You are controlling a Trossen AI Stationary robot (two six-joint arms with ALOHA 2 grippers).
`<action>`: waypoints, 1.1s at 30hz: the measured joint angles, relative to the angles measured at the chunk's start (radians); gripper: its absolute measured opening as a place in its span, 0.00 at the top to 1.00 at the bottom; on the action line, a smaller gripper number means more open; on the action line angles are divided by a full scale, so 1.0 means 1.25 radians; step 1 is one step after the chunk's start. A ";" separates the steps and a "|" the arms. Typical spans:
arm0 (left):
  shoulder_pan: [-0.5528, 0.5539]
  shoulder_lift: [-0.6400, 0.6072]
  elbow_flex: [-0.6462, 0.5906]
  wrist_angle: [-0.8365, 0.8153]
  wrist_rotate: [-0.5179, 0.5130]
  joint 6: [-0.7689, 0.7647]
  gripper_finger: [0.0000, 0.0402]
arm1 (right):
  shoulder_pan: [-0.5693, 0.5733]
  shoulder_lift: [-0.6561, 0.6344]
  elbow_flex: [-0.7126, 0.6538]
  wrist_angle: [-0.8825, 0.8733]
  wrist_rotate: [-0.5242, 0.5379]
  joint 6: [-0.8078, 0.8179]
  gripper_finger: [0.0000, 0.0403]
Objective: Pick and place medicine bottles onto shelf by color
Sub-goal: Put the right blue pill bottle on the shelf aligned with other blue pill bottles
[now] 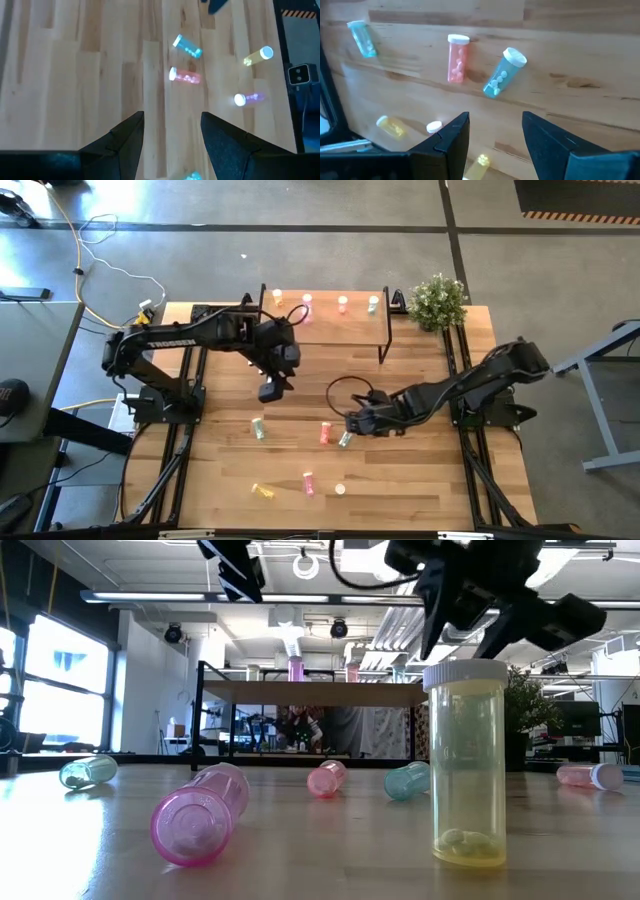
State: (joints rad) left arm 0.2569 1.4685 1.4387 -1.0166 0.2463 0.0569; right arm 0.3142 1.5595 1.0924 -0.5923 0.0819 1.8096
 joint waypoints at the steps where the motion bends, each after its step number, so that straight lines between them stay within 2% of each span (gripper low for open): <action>1: 0.006 -0.008 0.000 -0.011 -0.008 0.005 0.53 | -0.001 0.013 0.000 0.020 -0.007 0.017 0.57; 7: 0.026 -0.062 0.000 -0.015 -0.087 0.045 0.53 | -0.002 0.099 0.000 0.159 -0.027 0.112 0.57; 15: 0.057 -0.104 0.000 -0.028 -0.087 0.100 0.53 | 0.000 0.186 0.000 0.256 -0.034 0.203 0.57; 23: 0.075 -0.108 0.000 -0.028 -0.087 0.133 0.53 | 0.008 0.203 0.000 0.217 -0.061 0.257 0.57; 33: 0.083 -0.108 0.000 -0.030 -0.087 0.168 0.53 | -0.010 0.203 0.000 0.175 -0.028 0.273 0.57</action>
State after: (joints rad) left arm 0.3607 1.3338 1.4387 -1.0536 0.1371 0.2667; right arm 0.3020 1.8130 1.0924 -0.3732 0.0474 2.1503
